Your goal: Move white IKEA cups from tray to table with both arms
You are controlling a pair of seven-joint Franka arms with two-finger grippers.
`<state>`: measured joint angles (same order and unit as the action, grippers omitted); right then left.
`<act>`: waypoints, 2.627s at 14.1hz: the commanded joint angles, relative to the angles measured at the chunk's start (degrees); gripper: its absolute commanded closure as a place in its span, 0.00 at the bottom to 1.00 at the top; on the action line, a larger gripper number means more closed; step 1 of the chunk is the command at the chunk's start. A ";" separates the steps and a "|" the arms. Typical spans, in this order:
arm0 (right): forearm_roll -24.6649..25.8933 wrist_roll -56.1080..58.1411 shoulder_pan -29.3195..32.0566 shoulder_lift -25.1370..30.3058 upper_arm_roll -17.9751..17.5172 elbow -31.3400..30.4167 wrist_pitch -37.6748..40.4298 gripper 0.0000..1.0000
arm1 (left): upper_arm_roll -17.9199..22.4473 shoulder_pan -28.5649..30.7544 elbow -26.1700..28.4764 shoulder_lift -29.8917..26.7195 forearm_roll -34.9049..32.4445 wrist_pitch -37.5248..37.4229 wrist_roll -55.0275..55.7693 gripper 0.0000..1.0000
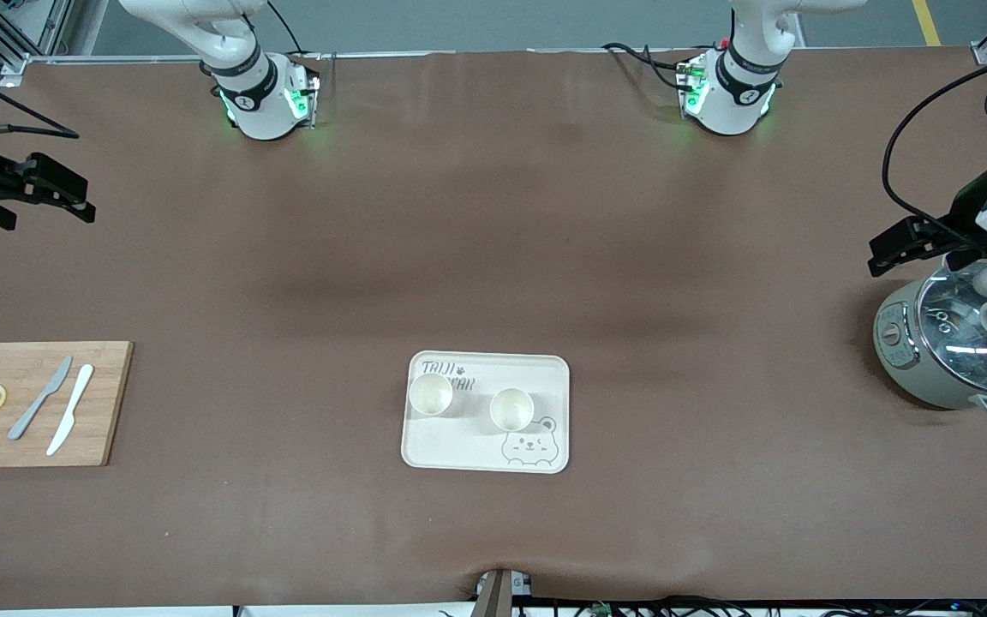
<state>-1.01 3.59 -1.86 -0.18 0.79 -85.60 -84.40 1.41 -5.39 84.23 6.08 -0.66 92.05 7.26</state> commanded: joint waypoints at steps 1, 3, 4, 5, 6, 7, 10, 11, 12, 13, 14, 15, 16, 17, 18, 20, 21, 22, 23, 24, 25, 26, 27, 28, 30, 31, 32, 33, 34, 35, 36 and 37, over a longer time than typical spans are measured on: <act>-1.01 -0.86 1.16 0.44 -0.70 -0.45 0.11 0.00 | 0.26 -0.32 -0.38 -0.27 1.02 -0.55 -1.54 0.00; -1.01 -0.77 1.24 0.44 -0.70 -0.45 0.20 0.00 | 0.26 -0.41 -0.47 -0.27 1.71 -0.55 -1.20 0.00; -1.01 -0.69 1.33 0.44 -0.61 -0.53 0.20 0.00 | 0.35 -0.50 -0.47 -0.27 1.89 -0.55 -1.28 0.00; -1.01 -0.69 1.33 0.44 -0.61 -0.54 0.20 0.00 | 0.35 -0.41 -0.47 -0.27 1.89 -0.55 -1.37 0.00; -1.01 -0.69 1.33 0.44 -0.61 -0.54 0.20 0.00 | 0.26 -0.41 -0.47 -0.27 1.89 -0.55 -1.37 0.00; -1.01 -0.69 1.33 0.36 -0.61 -0.45 0.20 0.00 | 0.18 -0.24 -0.47 -0.45 2.07 -0.55 -1.46 0.00; -1.01 -0.60 1.33 -0.08 -0.61 -0.36 0.20 0.00 | 0.35 -0.33 -0.47 -0.54 1.90 -0.55 -1.55 0.00; -1.01 -0.77 1.25 -0.08 -0.61 -0.27 0.20 0.00 | 0.35 -0.33 -0.47 -0.54 1.89 -0.55 -1.55 0.00; -1.10 -0.77 1.25 -0.17 -0.61 -0.19 0.20 0.00 | 0.26 -0.50 -0.47 -0.45 2.07 -0.38 -1.29 0.00; -1.10 -0.86 1.25 -0.17 -0.61 -0.10 0.20 0.00 | 0.26 -0.50 -0.47 -0.28 2.59 -0.29 -0.67 0.00; -1.10 -0.86 1.25 -0.17 -0.61 -0.10 0.29 0.00 | 0.00 -0.59 -0.12 -0.27 2.77 -0.38 -0.41 0.00; -1.10 -0.77 1.25 -0.17 -0.61 -0.18 0.55 0.00 | -0.18 -0.50 -0.12 -0.10 2.95 -0.38 -0.49 0.00; -1.01 -0.69 1.25 -0.08 -0.61 -0.18 2.03 0.00 | -0.35 -0.41 -0.12 -0.10 3.30 -0.38 -0.49 0.00; -1.10 -0.51 1.51 -0.17 -0.61 -0.10 2.13 0.00 | -0.27 0.20 -0.03 -0.10 5.30 -0.55 -0.58 0.00; -1.10 -0.42 1.77 -0.17 -0.61 -0.10 2.13 0.00 | -0.09 0.81 -0.12 -0.36 8.28 -0.64 -0.58 0.00; -1.19 -0.42 2.30 -0.17 -0.61 -0.01 2.05 0.00 | -0.18 1.79 0.32 -0.10 11.30 -2.38 -0.67 0.00; -1.18 -0.33 2.47 -0.26 -0.61 -0.01 1.96 0.00 | -0.18 1.35 0.23 0.16 11.04 -3.71 -0.32 0.00; -1.27 0.01 2.91 -0.52 -0.61 0.08 1.96 0.00 | -0.44 0.82 0.06 1.04 8.95 -2.41 0.03 0.00; -1.53 0.02 3.09 -0.61 -0.61 0.08 1.96 0.00 | -1.48 -1.10 0.14 1.13 5.79 -0.49 1.86 0.00; -1.54 0.02 3.09 -0.61 -0.61 0.08 1.96 0.00 | -1.84 -2.60 0.23 1.39 4.46 1.53 5.10 0.00; -1.54 0.02 3.09 -0.61 -0.61 0.17 1.96 0.00 | -2.11 -3.92 0.06 2.35 4.36 3.12 8.00 0.00; -1.54 0.02 3.18 -0.61 -0.61 0.69 1.96 0.00 | -2.20 -6.19 -0.03 3.23 4.27 4.79 10.56 0.00; -1.45 -0.07 3.18 -0.78 -0.61 0.69 1.96 0.00 | -2.20 -7.69 -0.03 4.11 4.27 6.11 12.84 0.00; -1.45 -0.07 3.18 -1.40 -0.61 0.78 2.22 0.00 | -2.29 -9.01 -0.03 4.90 4.27 7.34 15.13 0.00; -1.45 -0.07 3.27 -1.58 -0.53 0.87 2.40 0.00 | -2.29 -12.44 -0.21 7.10 4.01 10.15 19.88 0.00; -1.54 -0.07 3.27 -1.58 -0.52 0.87 2.48 0.00 | -2.29 -14.28 -0.21 8.59 3.66 11.30 22.33 0.00; -1.54 -0.16 3.27 -1.66 -0.52 0.87 2.49 0.00 | -2.29 -15.43 -0.21 9.91 3.13 12.79 24.45 0.00; -1.54 -0.07 3.27 -1.67 -0.52 0.87 2.49 0.00 | -2.29 -16.23 -0.21 11.05 3.04 14.11 25.86 0.00; -1.54 -0.07 3.27 -1.67 -0.52 0.78 2.49 0.00 | -2.29 -17.19 -0.21 12.11 3.04 15.43 26.66 0.00; -1.54 -0.07 3.27 -1.67 -0.52 0.87 2.49 0.00 | -2.29 -18.07 -0.21 13.42 3.04 17.01 27.80 0.00; -1.54 -0.07 3.18 -1.67 -0.61 0.78 2.49 0.00 | -2.29 -19.12 -0.21 14.83 2.95 19.02 29.37 0.00; -1.54 -0.07 3.18 -1.67 -0.61 0.78 2.49 0.00 | -2.29 -20.27 -0.21 16.23 2.08 21.22 30.96 0.00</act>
<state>-1.49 3.54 0.22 -1.39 0.94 -85.92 -82.76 -1.05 -23.79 84.81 19.94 3.56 110.18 35.06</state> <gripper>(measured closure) 0.000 0.000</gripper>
